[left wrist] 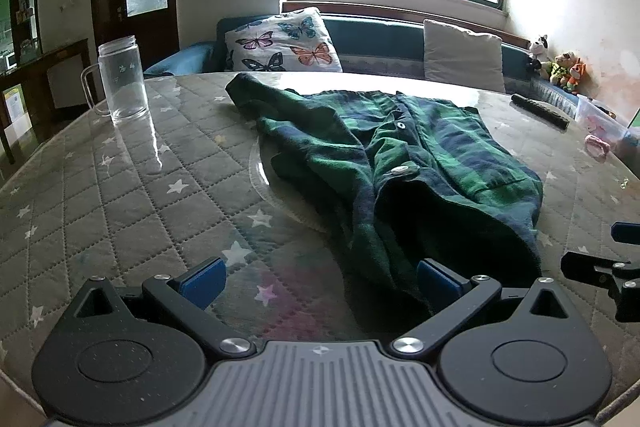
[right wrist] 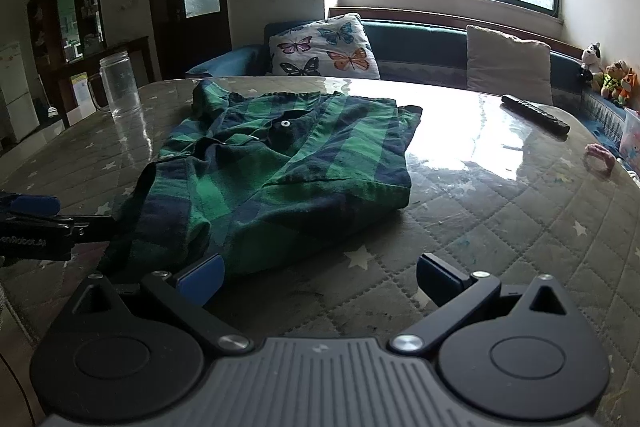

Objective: Fold clothes

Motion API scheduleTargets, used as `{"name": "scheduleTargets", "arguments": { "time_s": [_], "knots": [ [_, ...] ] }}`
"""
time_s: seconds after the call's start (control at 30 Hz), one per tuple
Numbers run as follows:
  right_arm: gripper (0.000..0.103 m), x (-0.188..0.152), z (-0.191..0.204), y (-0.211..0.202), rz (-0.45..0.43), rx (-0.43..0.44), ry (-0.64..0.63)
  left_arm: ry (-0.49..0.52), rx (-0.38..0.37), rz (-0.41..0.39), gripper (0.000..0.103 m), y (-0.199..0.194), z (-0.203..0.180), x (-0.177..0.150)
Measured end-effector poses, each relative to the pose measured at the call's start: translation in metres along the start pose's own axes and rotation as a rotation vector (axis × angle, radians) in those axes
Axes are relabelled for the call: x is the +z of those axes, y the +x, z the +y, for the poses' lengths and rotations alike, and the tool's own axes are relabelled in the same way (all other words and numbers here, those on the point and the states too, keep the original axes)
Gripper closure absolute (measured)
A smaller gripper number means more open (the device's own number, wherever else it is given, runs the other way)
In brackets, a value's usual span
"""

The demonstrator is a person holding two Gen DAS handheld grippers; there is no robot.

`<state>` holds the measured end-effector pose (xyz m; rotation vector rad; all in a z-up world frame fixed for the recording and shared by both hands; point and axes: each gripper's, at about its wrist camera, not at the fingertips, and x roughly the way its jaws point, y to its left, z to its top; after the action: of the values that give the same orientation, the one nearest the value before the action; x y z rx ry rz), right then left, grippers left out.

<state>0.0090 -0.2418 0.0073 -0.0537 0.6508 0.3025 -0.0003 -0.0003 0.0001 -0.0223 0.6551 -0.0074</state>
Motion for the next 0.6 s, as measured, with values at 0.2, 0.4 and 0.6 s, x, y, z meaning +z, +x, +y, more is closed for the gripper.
{"name": "scheduleTargets", "arguments": {
  "time_s": [0.2, 0.4, 0.6],
  "knots": [
    [0.000, -0.0021, 0.0038, -0.0040, -0.002, 0.005, -0.001, 0.014, 0.004, -0.011, 0.000, -0.0044, -0.0041, -0.0016],
    [0.000, -0.0036, 0.0073, -0.0071, -0.003, 0.010, -0.002, 0.023, 0.003, -0.010, 0.000, -0.0078, -0.0085, -0.0036],
    [0.000, -0.0037, 0.0103, -0.0087, -0.004, 0.015, -0.003, 0.023, -0.007, 0.026, 0.000, -0.0005, -0.0080, -0.0053]
  ]
}}
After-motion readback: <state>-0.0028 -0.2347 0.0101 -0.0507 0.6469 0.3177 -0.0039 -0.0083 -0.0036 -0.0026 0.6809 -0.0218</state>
